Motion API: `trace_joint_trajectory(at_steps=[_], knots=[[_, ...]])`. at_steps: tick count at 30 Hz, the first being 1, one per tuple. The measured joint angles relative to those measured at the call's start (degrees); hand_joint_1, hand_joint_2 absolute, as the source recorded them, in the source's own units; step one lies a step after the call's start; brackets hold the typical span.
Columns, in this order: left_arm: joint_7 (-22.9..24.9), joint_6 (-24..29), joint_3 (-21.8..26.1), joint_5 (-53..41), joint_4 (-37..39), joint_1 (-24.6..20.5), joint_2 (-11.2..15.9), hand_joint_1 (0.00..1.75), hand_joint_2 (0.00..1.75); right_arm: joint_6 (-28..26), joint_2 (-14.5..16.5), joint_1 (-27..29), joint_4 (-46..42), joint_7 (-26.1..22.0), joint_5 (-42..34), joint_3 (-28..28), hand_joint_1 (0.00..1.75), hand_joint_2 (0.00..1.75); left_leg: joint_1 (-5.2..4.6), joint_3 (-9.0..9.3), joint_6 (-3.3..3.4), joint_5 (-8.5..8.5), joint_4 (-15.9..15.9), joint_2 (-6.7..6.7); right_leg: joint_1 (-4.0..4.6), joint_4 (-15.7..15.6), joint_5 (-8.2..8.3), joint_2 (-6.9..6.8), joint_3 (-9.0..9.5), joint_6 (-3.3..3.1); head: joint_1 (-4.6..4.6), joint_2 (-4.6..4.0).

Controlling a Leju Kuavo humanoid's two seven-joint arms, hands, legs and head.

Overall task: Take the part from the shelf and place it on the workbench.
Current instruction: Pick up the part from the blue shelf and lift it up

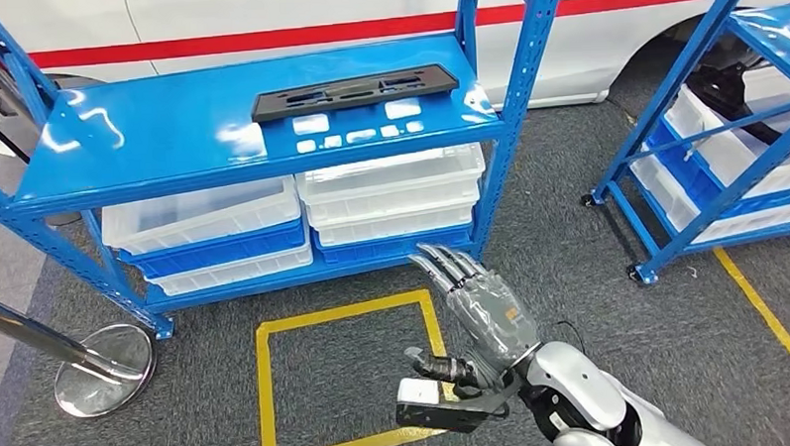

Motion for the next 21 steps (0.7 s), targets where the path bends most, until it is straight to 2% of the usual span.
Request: trace_joint_trajectory(at_steps=[2, 3, 5, 6, 7, 8, 9, 10, 11, 12, 14, 17, 18, 20, 21], knots=[[0.03, -0.02, -0.05, -0.08, 0.02, -0.10, 0.02, 0.00, 0.00, -0.58, 0.22, 0.49, -1.05, 0.66, 0.04, 0.43, 0.00, 0.00, 0.20, -0.52, -0.44, -1.29, 1.53, -0.31, -0.06, -0.19, -0.17, 0.31, 0.20, -1.03, -0.04, 0.00], [0.04, -0.03, -0.13, -0.12, 0.02, -0.17, 0.02, 0.00, 0.00, -0.78, 0.34, 0.53, -1.46, 0.89, -0.10, 0.60, 0.00, 0.00, 0.24, -1.62, -0.53, -2.62, 3.82, -0.71, -0.05, -0.31, -0.24, 0.38, 0.38, -1.50, -0.04, 0.00], [0.11, -0.05, -0.32, -0.21, 0.02, -0.18, 0.03, 0.00, 0.00, -0.97, 0.69, 0.53, -1.90, 1.10, -0.36, 0.91, 0.00, 0.00, 0.16, -5.80, -0.40, -5.99, 11.64, -1.45, 0.26, -0.34, -0.43, 0.53, 0.54, -2.14, -0.06, 0.00], [0.14, -0.08, -0.39, -0.25, 0.02, -0.12, 0.04, 0.00, 0.00, -1.01, 0.88, 0.54, -1.98, 1.16, -0.44, 1.08, 0.00, 0.00, 0.09, -7.96, -0.28, -6.97, 15.28, -1.60, 0.50, -0.31, -0.52, 0.69, 0.60, -2.33, -0.06, 0.00], [0.17, -0.15, -0.43, -0.29, 0.03, -0.04, 0.05, 0.00, 0.00, -1.02, 1.08, 0.55, -2.05, 1.18, -0.51, 1.26, 0.00, 0.00, 0.00, -9.47, -0.10, -6.95, 17.44, -1.68, 0.73, -0.26, -0.62, 0.88, 0.71, -2.49, -0.06, 0.00], [0.18, -0.27, -0.46, -0.34, 0.05, 0.02, 0.06, 0.00, 0.00, -1.04, 1.27, 0.54, -2.14, 1.19, -0.60, 1.43, 0.00, 0.00, -0.13, -9.85, 0.18, -5.67, 17.22, -1.71, 0.95, -0.22, -0.75, 1.09, 0.91, -2.60, -0.06, 0.00], [0.18, -0.40, -0.49, -0.40, 0.07, 0.05, 0.07, 0.00, 0.00, -1.07, 1.44, 0.52, -2.23, 1.21, -0.68, 1.54, 0.00, 0.00, -0.28, -9.16, 0.57, -3.41, 14.81, -1.74, 1.13, -0.18, -0.92, 1.27, 1.19, -2.67, -0.06, 0.00], [0.17, -0.55, -0.56, -0.49, 0.09, 0.05, 0.09, 0.00, 0.00, -1.10, 1.62, 0.49, -2.34, 1.23, -0.77, 1.61, 0.00, 0.00, -0.50, -7.73, 1.09, -0.78, 10.89, -1.84, 1.24, -0.18, -1.12, 1.41, 1.48, -2.70, -0.06, 0.00], [0.17, -0.69, -0.66, -0.58, 0.11, 0.04, 0.17, 0.00, 0.00, -1.15, 1.84, 0.42, -2.44, 1.25, -0.85, 1.67, 0.00, 0.00, -0.72, -6.24, 1.58, 1.16, 7.13, -1.95, 1.46, -0.13, -1.32, 1.52, 1.72, -2.62, -0.02, 0.00], [0.14, -0.79, -0.81, -0.70, 0.14, -0.03, 0.25, 0.00, 0.00, -1.20, 2.06, 0.34, -2.54, 1.28, -0.92, 1.72, 0.00, 0.00, -0.94, -5.03, 1.93, 2.25, 4.21, -2.03, 1.53, -0.08, -1.45, 1.62, 1.79, -2.45, 0.01, 0.00], [0.10, -0.94, -1.13, -0.95, 0.19, -0.20, 0.38, 0.00, 0.00, -1.27, 2.52, 0.11, -2.65, 1.36, -1.09, 1.85, 0.00, 0.00, -1.29, -4.13, 2.21, 2.37, 2.02, -2.15, 1.50, -0.18, -1.46, 1.75, 1.71, -1.90, 0.08, 0.00], [0.08, -1.18, -1.35, -1.20, 0.22, -0.22, 0.38, 0.00, 0.00, -1.28, 3.14, -0.42, -2.83, 1.62, -1.52, 2.01, 0.00, 0.00, -0.98, -3.41, 2.70, 2.79, 0.60, -2.01, 1.39, 0.16, -1.93, 1.51, 1.66, -1.00, 0.11, 0.00], [0.08, -1.33, -1.37, -1.25, 0.23, -0.21, 0.38, 0.00, 0.00, -1.26, 3.42, -0.74, -2.89, 1.74, -1.78, 2.06, 0.00, 0.44, -0.79, -3.07, 2.94, 2.98, 0.09, -1.91, 1.37, 1.79, -2.96, 1.31, 0.96, -0.73, 0.17, 0.00], [0.04, -1.74, -1.42, -1.32, 0.23, -0.25, 0.38, 0.00, 0.00, -1.16, 4.14, -1.30, -2.93, 2.05, -2.30, 2.18, 0.00, 1.31, -0.71, -2.71, 3.24, 3.06, -0.34, -1.78, 1.09, 8.26, -6.16, 0.96, -2.35, -0.26, 0.28, 0.00], [0.03, -1.95, -1.47, -1.34, 0.23, -0.26, 0.38, 0.00, 0.00, -1.03, 4.64, -1.46, -2.89, 2.22, -2.51, 2.27, 0.00, 1.31, -0.72, -2.68, 3.28, 3.00, -0.34, -1.74, 0.93, 11.90, -7.46, 0.90, -4.39, -0.05, 0.27, 0.00]])
